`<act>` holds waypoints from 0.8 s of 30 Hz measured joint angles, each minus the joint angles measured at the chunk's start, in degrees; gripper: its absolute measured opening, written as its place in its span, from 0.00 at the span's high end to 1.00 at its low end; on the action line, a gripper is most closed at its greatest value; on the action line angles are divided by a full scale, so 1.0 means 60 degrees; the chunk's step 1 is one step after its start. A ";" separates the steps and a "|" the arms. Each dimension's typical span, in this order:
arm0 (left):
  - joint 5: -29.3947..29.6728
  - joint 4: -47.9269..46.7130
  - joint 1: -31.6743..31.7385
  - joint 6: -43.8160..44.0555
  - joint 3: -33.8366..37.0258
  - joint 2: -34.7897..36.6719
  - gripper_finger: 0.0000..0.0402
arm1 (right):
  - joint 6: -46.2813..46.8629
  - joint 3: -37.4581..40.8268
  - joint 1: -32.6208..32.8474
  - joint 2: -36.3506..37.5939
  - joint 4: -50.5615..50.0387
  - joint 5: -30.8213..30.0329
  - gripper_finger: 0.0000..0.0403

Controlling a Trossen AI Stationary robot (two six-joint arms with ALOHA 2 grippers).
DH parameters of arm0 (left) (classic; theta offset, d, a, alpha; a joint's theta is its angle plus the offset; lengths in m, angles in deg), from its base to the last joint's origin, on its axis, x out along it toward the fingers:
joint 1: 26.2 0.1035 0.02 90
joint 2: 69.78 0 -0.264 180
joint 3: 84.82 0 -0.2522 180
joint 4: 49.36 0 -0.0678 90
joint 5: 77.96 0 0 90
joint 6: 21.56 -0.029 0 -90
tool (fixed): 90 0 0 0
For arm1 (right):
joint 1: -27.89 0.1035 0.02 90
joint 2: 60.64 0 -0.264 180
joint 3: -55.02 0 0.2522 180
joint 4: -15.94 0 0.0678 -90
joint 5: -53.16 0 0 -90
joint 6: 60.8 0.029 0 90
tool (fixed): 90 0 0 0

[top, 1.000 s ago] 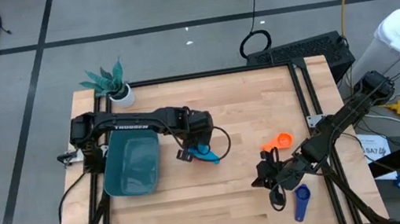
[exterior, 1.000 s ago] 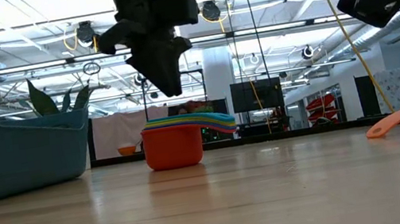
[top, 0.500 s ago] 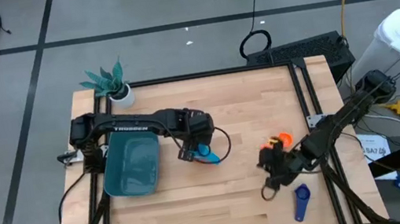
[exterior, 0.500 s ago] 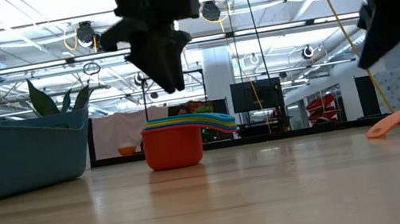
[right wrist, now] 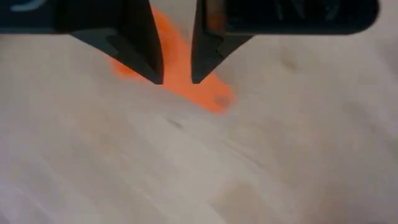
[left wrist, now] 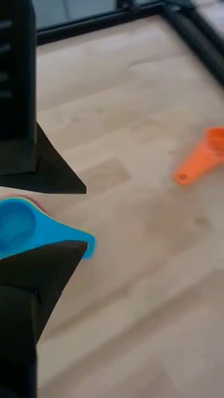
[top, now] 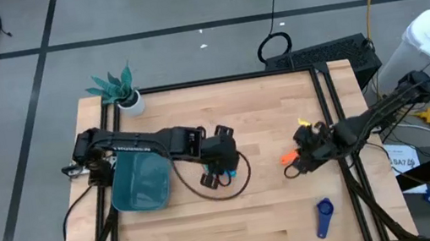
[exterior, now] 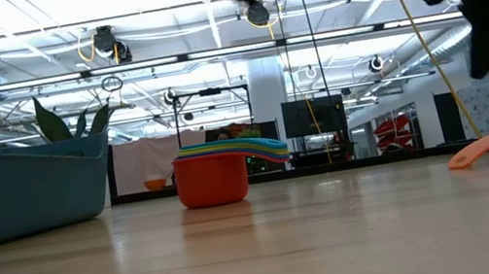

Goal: Nest measuring cups in basket
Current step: Stack the orange measuring cup on top of the light blue measuring cup

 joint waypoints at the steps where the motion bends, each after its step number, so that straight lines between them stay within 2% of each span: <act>1: 0.0000 0.0006 -0.0146 0.0043 -0.0119 0.0000 0.66 | 0.0028 0.0000 -0.0071 0.0056 -0.0355 0.0182 0.77; 6: 0.0001 0.0147 -0.0853 0.0149 -0.0364 0.0001 0.65 | 0.0219 0.0004 -0.0235 0.0099 -0.1096 0.1179 0.72; 14: 0.0513 0.0254 -0.1426 0.0461 -0.0389 0.0000 0.69 | 0.2627 0.0143 -0.0201 0.0099 -0.1820 0.2388 0.72; 24: 0.0627 0.0178 -0.1462 0.0778 -0.0389 0.0000 0.73 | 0.3451 0.0510 0.0094 -0.0367 -0.1484 0.2561 0.78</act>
